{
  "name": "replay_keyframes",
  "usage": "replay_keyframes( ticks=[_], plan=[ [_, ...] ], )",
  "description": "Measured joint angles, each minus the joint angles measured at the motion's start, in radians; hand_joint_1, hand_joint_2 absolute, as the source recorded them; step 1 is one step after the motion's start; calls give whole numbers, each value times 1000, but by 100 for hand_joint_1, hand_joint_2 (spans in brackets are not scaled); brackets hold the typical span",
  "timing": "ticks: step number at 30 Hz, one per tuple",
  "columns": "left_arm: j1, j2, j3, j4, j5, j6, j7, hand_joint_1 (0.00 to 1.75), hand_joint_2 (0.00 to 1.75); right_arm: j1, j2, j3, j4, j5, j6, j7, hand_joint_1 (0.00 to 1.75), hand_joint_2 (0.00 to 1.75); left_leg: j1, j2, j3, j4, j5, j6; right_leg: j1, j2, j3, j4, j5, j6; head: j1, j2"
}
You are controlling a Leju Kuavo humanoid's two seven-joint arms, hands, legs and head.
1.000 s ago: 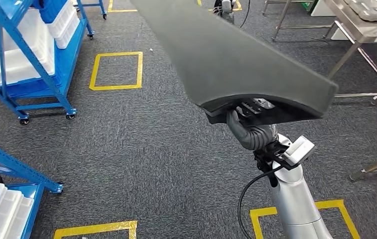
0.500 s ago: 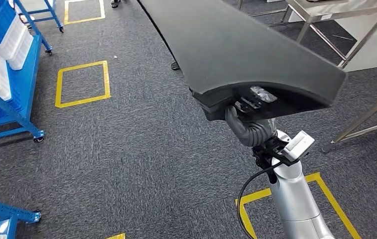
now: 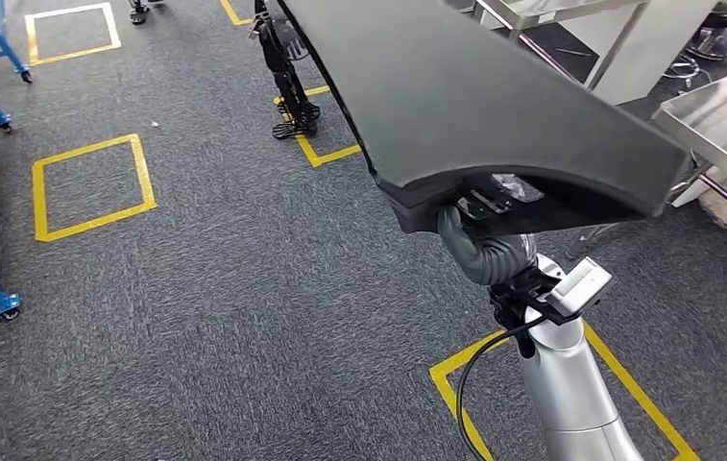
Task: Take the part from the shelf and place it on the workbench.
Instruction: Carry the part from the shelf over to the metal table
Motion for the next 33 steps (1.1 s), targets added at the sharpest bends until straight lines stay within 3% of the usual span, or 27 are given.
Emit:
replay_keyframes(
  ticks=[1, 2, 4, 5, 6, 8, 9, 11, 13, 14, 15, 16, 17, 19, 21, 23, 24, 26, 28, 30, 31, 33],
  plan=[
    [1, 0, 0, 0, 0, 0, 0, 0, 175, 2, -1, 0, 0, 0, -1, 0, 175, 175, 0, 13, 2, 0, -2, -1, -1, -5, 13, -26, 22, 0, 0, 0],
    [1, -1, 0, 0, 0, -1, 0, 0, 175, 3, -1, 0, 0, 1, -1, -1, 175, 175, 0, 25, 5, 1, -5, -4, 0, -17, 46, -90, 57, -1, 0, 0],
    [1, -2, 0, 0, 0, -3, -1, 0, 175, 2, -2, 0, -1, 2, -5, -3, 175, 175, -5, 46, 12, 3, -13, -11, 7, -65, 119, -229, 106, -11, -1, 0],
    [1, -2, 0, 0, 0, -3, -1, 0, 175, 1, -2, 0, -1, 3, -7, -4, 175, 175, -7, 56, 15, 3, -16, -16, 12, -81, 139, -269, 116, -19, -1, 0],
    [1, -2, 0, 0, 0, -4, -1, 0, 175, 1, -2, 0, -1, 3, -10, -4, 175, 175, -10, 66, 18, 4, -20, -21, 16, -86, 145, -283, 115, -25, -1, 0],
    [-1, -2, 0, 0, 0, -4, -2, 0, 175, 3, -2, 0, -2, 4, -13, -5, 175, 175, -11, 86, 22, 3, -26, -32, 16, -59, 143, -285, 117, -37, -1, 0],
    [-2, -2, 0, 0, -1, -4, -2, 0, 175, 3, -2, 0, -4, 5, -14, -6, 175, 175, -9, 80, 22, 11, -35, -37, 14, -47, 145, -288, 119, -43, -2, 0],
    [-4, -2, 0, 0, -2, -4, -2, 0, 175, 3, 0, 0, -7, 7, -14, -6, 175, 175, -3, 34, -4, 81, -80, -45, 8, -23, 150, -294, 123, -55, -4, 0],
    [-1, -2, 0, 0, -3, -4, -2, 0, 175, 4, 2, 1, -8, 10, -14, -7, 175, 175, 1, -13, -69, 220, -142, -49, 8, 2, 150, -294, 123, -60, -7, 0],
    [1, -2, 0, 0, -3, -4, -2, 0, 175, 6, 3, 1, -8, 11, -13, -7, 175, 175, 1, -21, -101, 279, -159, -51, 9, 17, 151, -293, 123, -60, -8, 0],
    [2, -2, 0, 0, -4, -4, -2, 0, 175, 8, 3, 1, -8, 12, -13, -7, 175, 175, 1, -24, -118, 304, -155, -51, 10, 32, 152, -293, 123, -60, -8, 0],
    [3, -1, 0, 0, -4, -4, -2, 0, 175, 10, 3, 1, -8, 12, -13, -7, 175, 175, 1, -26, -118, 289, -132, -49, 11, 48, 153, -292, 122, -60, -8, 0],
    [3, -1, 0, 0, -6, -3, -2, 0, 175, 10, 3, 1, -8, 12, -13, -6, 175, 175, 1, -32, -99, 235, -93, -46, 10, 63, 154, -291, 122, -59, -8, 0],
    [2, 0, 0, 0, -9, -3, -2, 0, 175, 10, 3, 1, -8, 12, -13, -7, 175, 175, 3, -73, -43, 92, -22, -38, 10, 90, 154, -287, 119, -54, -7, 0],
    [2, 1, 0, 0, -12, -3, -2, 0, 175, 10, 3, 1, -8, 13, -13, -7, 175, 175, 4, -105, -13, 19, -2, -32, 7, 112, 147, -284, 120, -43, -8, 0],
    [-1, 1, -1, 0, -12, -3, -2, 0, 175, 10, 3, 1, -8, 13, -13, -6, 175, 175, 3, -94, -8, 12, -3, -26, 3, 132, 142, -285, 123, -29, -8, 0],
    [-2, 0, -1, 0, -13, -2, -3, 0, 175, 10, 3, 1, -8, 13, -13, -6, 175, 175, 3, -83, -6, 7, 0, -20, 4, 125, 139, -282, 120, -23, -7, 0],
    [-5, 0, -1, 0, -13, -3, -3, 0, 175, 8, 2, 1, -9, 14, -13, -6, 175, 175, 6, -59, -1, -2, 4, -9, 8, 71, 116, -234, 90, -14, -2, 0],
    [-4, 0, -1, 0, -13, -3, -4, 0, 175, 5, 2, 1, -8, 15, -13, -6, 175, 175, 3, -33, 1, -3, 3, -3, 6, 15, 59, -116, 32, -7, 3, 0],
    [-1, 1, -1, 0, -13, -3, -4, 0, 175, 6, 2, 1, -6, 15, -13, -6, 175, 175, 2, -6, 1, -1, 0, -2, 0, 1, 10, -21, 5, -1, 3, 0],
    [0, 1, -1, 0, -13, -3, -4, 0, 175, 6, 1, 2, -6, 15, -13, -6, 175, 175, 2, 8, 1, 0, -2, -3, -2, -3, 10, -22, 17, 1, 3, 0],
    [0, 0, -1, 0, -13, -3, -4, 0, 175, 5, 1, 2, -5, 15, -13, -6, 175, 175, 1, 32, 5, 2, -7, -8, -2, -29, 66, -131, 79, 0, 3, 0]
  ],
)
